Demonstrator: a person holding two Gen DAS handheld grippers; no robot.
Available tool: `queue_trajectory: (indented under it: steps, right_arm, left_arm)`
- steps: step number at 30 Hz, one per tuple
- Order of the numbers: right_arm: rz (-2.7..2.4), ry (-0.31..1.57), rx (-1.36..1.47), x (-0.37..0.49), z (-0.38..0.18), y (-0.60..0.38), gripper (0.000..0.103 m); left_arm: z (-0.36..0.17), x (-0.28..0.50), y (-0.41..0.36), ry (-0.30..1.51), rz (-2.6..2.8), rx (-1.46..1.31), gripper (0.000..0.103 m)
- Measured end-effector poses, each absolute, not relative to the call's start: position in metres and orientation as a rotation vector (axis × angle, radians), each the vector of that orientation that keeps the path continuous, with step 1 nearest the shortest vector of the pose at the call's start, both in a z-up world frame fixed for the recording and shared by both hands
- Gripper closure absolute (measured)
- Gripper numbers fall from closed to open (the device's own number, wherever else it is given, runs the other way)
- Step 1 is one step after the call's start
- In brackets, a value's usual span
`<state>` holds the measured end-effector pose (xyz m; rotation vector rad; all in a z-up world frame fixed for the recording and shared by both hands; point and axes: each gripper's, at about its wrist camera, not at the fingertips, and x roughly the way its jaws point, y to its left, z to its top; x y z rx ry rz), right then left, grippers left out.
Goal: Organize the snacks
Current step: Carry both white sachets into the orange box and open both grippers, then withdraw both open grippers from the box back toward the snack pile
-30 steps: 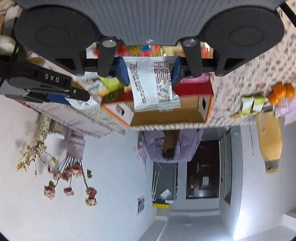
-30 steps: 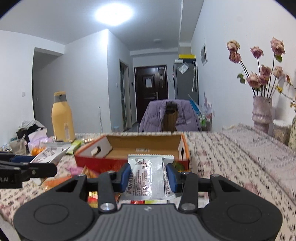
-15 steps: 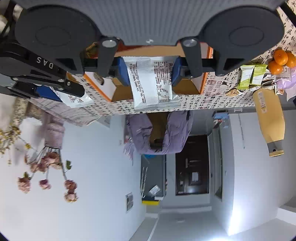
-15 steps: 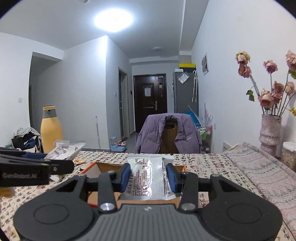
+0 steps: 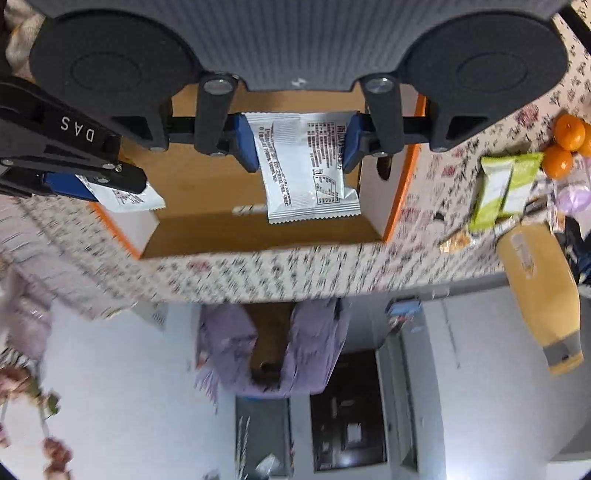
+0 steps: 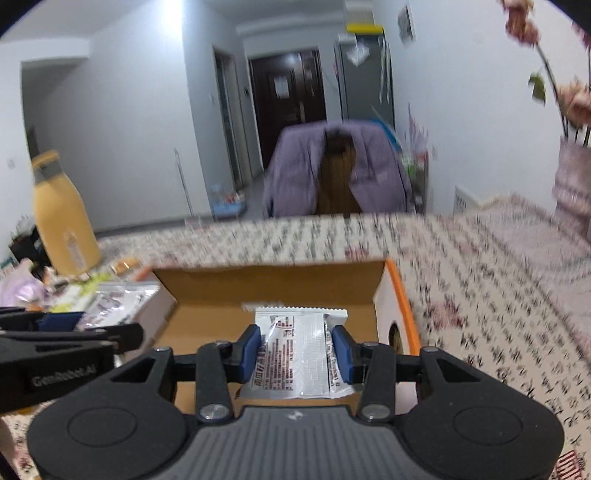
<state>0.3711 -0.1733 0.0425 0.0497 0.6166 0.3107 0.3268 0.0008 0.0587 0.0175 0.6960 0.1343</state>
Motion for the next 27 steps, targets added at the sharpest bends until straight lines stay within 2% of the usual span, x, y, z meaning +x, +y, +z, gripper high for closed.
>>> queue_trajectory:
  steps: [8,10,11,12,13,14,15,17,19,27]
  right_arm:
    - [0.298,0.738,0.018,0.392,0.002,-0.168,0.059]
    - [0.306,0.742,0.013,0.391,0.0,-0.167,0.06]
    - [0.31,0.741,0.013,0.39,0.0,-0.167,0.056]
    - [0.311,0.74,0.019,0.389,0.0,-0.168,0.046]
    - [0.311,0.736,0.025,0.388,0.0,-0.17,0.04]
    - [0.31,0.73,0.029,0.387,0.001,-0.172,0.027]
    - [0.31,0.721,0.036,0.385,0.003,-0.173,0.017]
    - [0.314,0.7,0.057,0.379,0.006,-0.18,0.01]
    - [0.318,0.685,0.072,0.374,0.009,-0.185,0.0]
    - [0.31,0.607,0.09,0.349,0.026,-0.201,0.0]
  left_arm:
    - [0.027,0.345,0.014,0.799,0.156,-0.003,0.053]
    - [0.025,0.346,0.014,0.802,0.155,-0.01,0.049]
    - [0.025,0.346,0.015,0.799,0.156,-0.012,0.044]
    - [0.026,0.345,0.016,0.793,0.156,-0.015,0.038]
    - [0.027,0.343,0.016,0.783,0.157,-0.021,0.023]
    - [0.029,0.341,0.018,0.768,0.161,-0.029,0.015]
    - [0.03,0.338,0.018,0.752,0.161,-0.034,0.014]
    - [0.034,0.332,0.021,0.718,0.148,-0.059,0.0]
    - [0.039,0.326,0.024,0.687,0.155,-0.086,0.0]
    - [0.055,0.301,0.028,0.604,0.139,-0.118,0.0]
